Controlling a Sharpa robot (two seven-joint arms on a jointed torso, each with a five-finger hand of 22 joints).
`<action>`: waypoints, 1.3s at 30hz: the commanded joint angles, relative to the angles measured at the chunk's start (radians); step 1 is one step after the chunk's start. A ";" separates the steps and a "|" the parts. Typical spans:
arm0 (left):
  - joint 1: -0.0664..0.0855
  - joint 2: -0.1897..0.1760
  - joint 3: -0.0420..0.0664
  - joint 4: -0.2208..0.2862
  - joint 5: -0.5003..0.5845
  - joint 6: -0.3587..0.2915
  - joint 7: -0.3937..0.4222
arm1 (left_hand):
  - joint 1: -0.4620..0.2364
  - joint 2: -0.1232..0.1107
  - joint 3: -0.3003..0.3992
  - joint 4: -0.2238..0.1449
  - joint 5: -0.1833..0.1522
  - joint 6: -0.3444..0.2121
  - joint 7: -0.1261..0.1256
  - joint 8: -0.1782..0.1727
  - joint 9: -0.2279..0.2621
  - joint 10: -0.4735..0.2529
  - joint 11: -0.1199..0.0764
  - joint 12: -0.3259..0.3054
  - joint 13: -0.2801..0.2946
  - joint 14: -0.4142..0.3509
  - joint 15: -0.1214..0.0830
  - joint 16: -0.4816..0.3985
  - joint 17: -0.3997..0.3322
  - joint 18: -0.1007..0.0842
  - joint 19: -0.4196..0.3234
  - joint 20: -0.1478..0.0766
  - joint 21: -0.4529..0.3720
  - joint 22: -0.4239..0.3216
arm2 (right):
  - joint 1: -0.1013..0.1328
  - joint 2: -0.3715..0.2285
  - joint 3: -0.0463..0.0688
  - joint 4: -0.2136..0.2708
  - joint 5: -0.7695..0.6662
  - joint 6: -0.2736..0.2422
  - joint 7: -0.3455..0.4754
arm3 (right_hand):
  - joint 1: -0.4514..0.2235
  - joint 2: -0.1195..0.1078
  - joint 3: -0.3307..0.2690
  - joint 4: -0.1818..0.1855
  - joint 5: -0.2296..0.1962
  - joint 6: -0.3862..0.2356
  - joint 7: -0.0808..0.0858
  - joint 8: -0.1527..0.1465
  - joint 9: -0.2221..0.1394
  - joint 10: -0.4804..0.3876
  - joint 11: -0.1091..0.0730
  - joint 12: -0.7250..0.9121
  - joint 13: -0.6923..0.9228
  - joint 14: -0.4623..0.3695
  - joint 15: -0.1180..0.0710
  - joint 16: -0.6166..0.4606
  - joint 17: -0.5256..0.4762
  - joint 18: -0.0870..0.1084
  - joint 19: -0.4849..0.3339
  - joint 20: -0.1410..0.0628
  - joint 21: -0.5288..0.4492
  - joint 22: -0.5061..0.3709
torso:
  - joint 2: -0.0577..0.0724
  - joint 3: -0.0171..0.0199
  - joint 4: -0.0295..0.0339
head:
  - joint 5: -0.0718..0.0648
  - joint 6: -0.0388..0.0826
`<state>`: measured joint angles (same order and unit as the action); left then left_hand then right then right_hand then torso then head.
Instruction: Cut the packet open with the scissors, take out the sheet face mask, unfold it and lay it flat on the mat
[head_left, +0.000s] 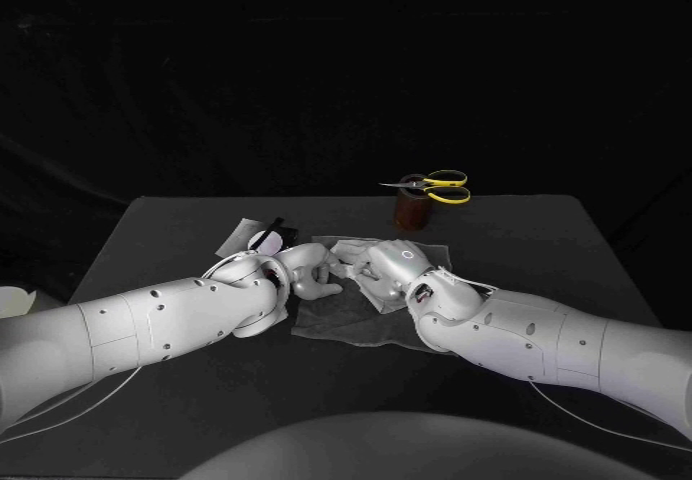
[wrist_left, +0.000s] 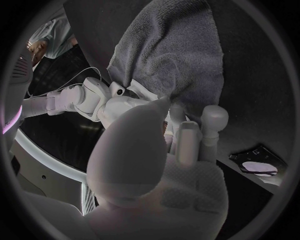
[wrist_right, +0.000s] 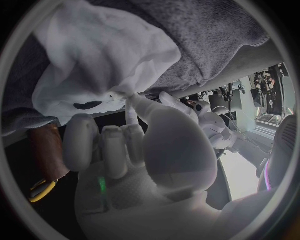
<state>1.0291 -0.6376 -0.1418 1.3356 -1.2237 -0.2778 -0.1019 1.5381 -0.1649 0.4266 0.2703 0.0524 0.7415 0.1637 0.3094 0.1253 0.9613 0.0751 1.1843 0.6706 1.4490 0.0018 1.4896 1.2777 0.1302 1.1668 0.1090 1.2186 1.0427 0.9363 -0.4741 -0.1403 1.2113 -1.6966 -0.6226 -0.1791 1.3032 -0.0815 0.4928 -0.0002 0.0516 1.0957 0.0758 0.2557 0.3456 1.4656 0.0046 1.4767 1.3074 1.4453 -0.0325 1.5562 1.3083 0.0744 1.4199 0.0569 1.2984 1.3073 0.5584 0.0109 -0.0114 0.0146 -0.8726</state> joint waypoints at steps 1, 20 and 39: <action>0.001 0.001 0.000 0.002 0.007 0.026 -0.008 | -0.003 -0.010 0.006 0.002 -0.004 -0.002 0.000 -0.001 -0.001 -0.003 -0.001 -0.001 0.001 -0.001 0.008 0.002 0.002 0.000 -0.008 0.000 -0.001 0.001 | 0.001 0.003 0.000 -0.003 -0.026 0.023 -0.022 | 0.005 0.008 0.009 0.000 -0.003 0.006 0.000 0.006 0.003 0.080 -0.007 0.005 0.210 0.122 -0.027 0.005 0.252 -0.008 0.002 -0.005 0.003 0.129 | 0.000 -0.0004 0.0002 | 0.000 0.000; 0.001 0.000 0.000 0.002 0.017 0.035 -0.013 | -0.004 -0.010 0.008 0.002 -0.004 0.000 0.000 -0.001 -0.001 -0.002 -0.001 0.000 0.003 -0.002 0.008 0.002 -0.001 0.000 -0.009 0.000 -0.002 0.000 | 0.002 0.008 0.001 -0.002 -0.048 -0.022 -0.025 | -0.014 0.028 0.058 -0.003 -0.003 0.023 -0.011 0.051 0.038 0.091 -0.016 0.040 0.231 0.124 -0.036 0.011 0.259 -0.017 0.022 -0.014 0.036 0.149 | 0.000 0.0010 0.0000 | 0.000 0.000; 0.002 -0.004 -0.001 0.004 0.016 0.052 -0.028 | -0.006 -0.010 0.010 0.001 -0.004 0.002 0.001 -0.002 -0.001 0.000 0.000 0.003 0.007 -0.002 0.009 0.002 -0.001 0.000 -0.009 0.001 -0.002 0.000 | 0.012 -0.025 0.006 0.030 0.100 -0.089 -0.017 | -0.028 0.031 0.074 0.003 -0.003 0.023 -0.016 0.064 0.052 0.094 -0.020 0.049 0.237 0.125 -0.039 0.012 0.260 -0.017 0.023 -0.017 0.037 0.151 | 0.000 0.0001 0.0000 | 0.001 0.000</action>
<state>1.0326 -0.6397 -0.1407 1.3381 -1.2110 -0.2546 -0.1154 1.5348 -0.1681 0.4293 0.2732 0.0524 0.7416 0.1632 0.3092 0.1227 0.9615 0.0753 1.1841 0.6741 1.4450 0.0055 1.4889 1.2752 0.1300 1.1668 0.1090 1.2180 1.0419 0.9471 -0.4978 -0.1349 1.2420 -1.6568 -0.6875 -0.1948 1.2819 -0.0504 0.5604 0.0014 0.0462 1.1108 0.0637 0.2918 0.3626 1.4670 -0.0107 1.5210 1.3073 1.4382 -0.0401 1.5642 1.3083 0.0683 1.4374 0.0391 1.3332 1.3075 0.5585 0.0115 -0.0118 0.0162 -0.8726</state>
